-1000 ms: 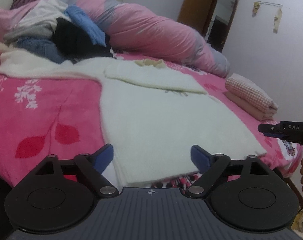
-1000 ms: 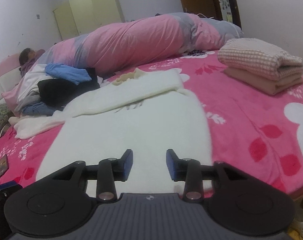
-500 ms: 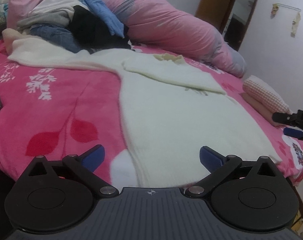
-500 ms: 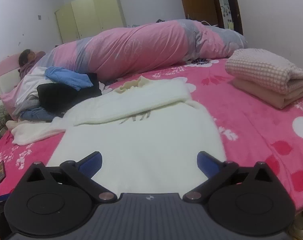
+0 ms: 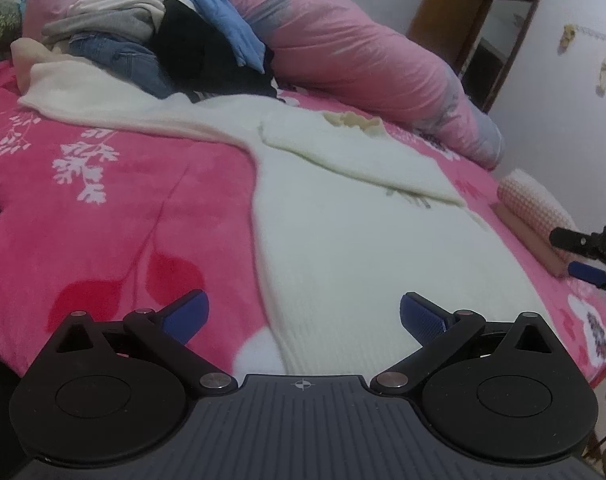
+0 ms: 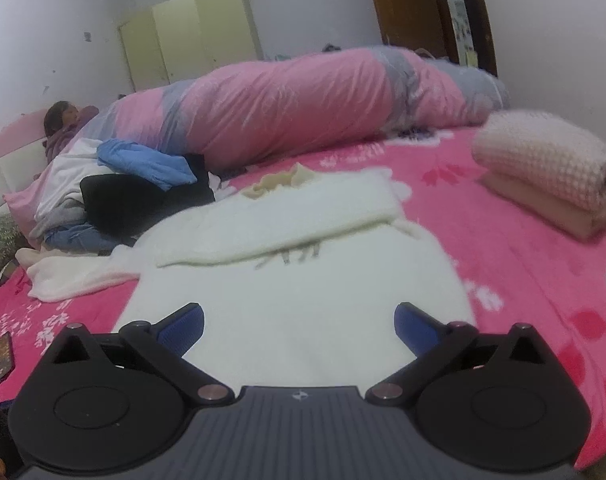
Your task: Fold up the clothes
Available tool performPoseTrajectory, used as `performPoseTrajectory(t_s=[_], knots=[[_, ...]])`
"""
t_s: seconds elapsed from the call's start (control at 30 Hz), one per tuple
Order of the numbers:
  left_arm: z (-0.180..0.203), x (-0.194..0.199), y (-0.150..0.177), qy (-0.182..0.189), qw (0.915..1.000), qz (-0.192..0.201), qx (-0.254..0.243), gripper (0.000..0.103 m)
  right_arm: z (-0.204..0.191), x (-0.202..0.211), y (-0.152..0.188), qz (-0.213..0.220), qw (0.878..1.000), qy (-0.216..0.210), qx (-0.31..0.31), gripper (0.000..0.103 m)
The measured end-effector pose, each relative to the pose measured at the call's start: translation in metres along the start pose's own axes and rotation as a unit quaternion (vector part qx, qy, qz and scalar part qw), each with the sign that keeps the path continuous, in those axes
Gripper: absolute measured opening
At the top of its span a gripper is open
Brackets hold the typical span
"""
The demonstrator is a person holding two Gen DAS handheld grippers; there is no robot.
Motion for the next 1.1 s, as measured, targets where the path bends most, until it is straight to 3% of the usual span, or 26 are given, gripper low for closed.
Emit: performPoseTrajectory(t_s=[0.17,0.33,0.4,0.5,0.67,0.83,0.93,1.0,1.1], knots=[[-0.025,-0.014,-0.033,-0.021,0.9989,0.030,0.031,0.103,-0.027,-0.017,-0.026,0.033,0.998,-0.017,0.054,0.103],[-0.075,-0.035,-0.087,-0.089,0.9893,0.089,0.074,0.103,-0.065,-0.048,-0.054,0.056,0.991,-0.060,0.101,0.103],[-0.107,-0.045,-0.111,-0.133,0.9775,0.117,0.113,0.103,-0.081,-0.070,-0.062,0.054,0.990,-0.071,0.113,0.103],[-0.154,-0.063,-0.140,-0.207,0.9521,0.147,0.171,0.103,-0.098,-0.103,-0.067,0.045,0.988,-0.075,0.127,0.103],[-0.215,-0.080,-0.176,-0.288,0.9130,0.177,0.228,0.103,-0.109,-0.159,-0.051,-0.016,0.989,-0.075,0.122,0.103],[-0.267,-0.084,-0.192,-0.310,0.8818,0.201,0.293,0.101,-0.118,-0.181,-0.034,-0.046,0.988,-0.079,0.122,0.103],[-0.290,-0.085,-0.193,-0.316,0.8650,0.208,0.329,0.094,-0.122,-0.187,-0.027,-0.051,0.987,-0.080,0.127,0.101],[-0.296,-0.084,-0.196,-0.316,0.8565,0.223,0.341,0.091,-0.125,-0.190,-0.022,-0.054,0.987,-0.083,0.127,0.100],[-0.302,-0.088,-0.203,-0.320,0.8526,0.233,0.341,0.077,-0.128,-0.196,-0.016,-0.064,0.987,-0.087,0.122,0.099]])
Point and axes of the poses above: each gripper's, at about its wrist camera, not at the fingertips, and x roughly against the way its jaws point, z to its right, y to its underside, the point moved 9 cm from there along -x, roughly the way its jaws point, and after that the axes turned 6 degrees about x, right-handed, at the moved point
